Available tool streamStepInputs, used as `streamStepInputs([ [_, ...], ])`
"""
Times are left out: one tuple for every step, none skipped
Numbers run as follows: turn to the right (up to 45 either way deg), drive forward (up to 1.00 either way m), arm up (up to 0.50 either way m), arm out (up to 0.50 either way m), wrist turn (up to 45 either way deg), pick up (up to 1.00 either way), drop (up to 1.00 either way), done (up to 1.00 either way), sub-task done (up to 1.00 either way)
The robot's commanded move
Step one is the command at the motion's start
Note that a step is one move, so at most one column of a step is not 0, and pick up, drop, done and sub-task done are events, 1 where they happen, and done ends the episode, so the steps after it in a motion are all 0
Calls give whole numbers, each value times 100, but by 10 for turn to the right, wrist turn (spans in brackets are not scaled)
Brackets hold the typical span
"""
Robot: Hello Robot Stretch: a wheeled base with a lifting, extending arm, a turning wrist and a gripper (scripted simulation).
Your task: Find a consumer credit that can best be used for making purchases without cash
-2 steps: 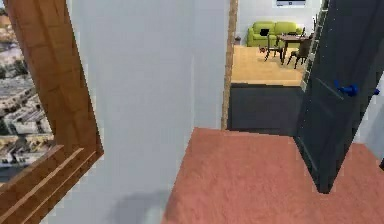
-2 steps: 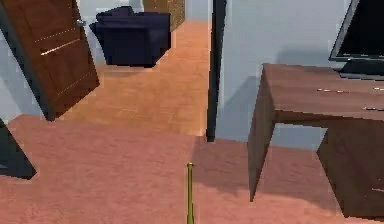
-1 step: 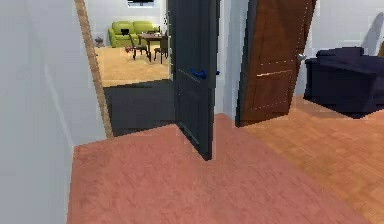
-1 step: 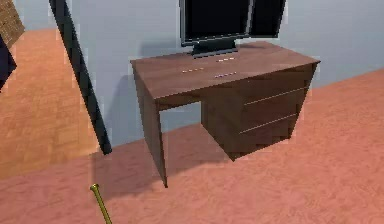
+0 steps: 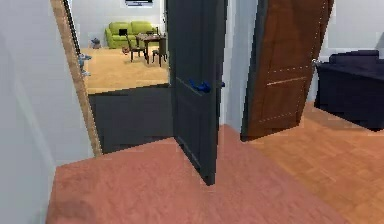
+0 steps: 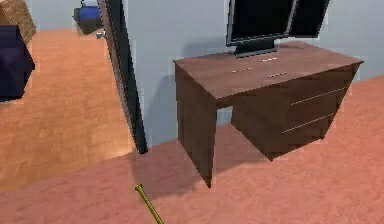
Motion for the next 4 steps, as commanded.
streamStepInputs([
  [450, 0, 0, 0, 0, 0, 0, 0, 0],
  [90, 0, 0, 0, 0, 0, 0, 0, 0],
  [0, 100, 0, 0, 0, 0, 0, 0, 0],
  [0, 100, 0, 0, 0, 0, 0, 0, 0],
])
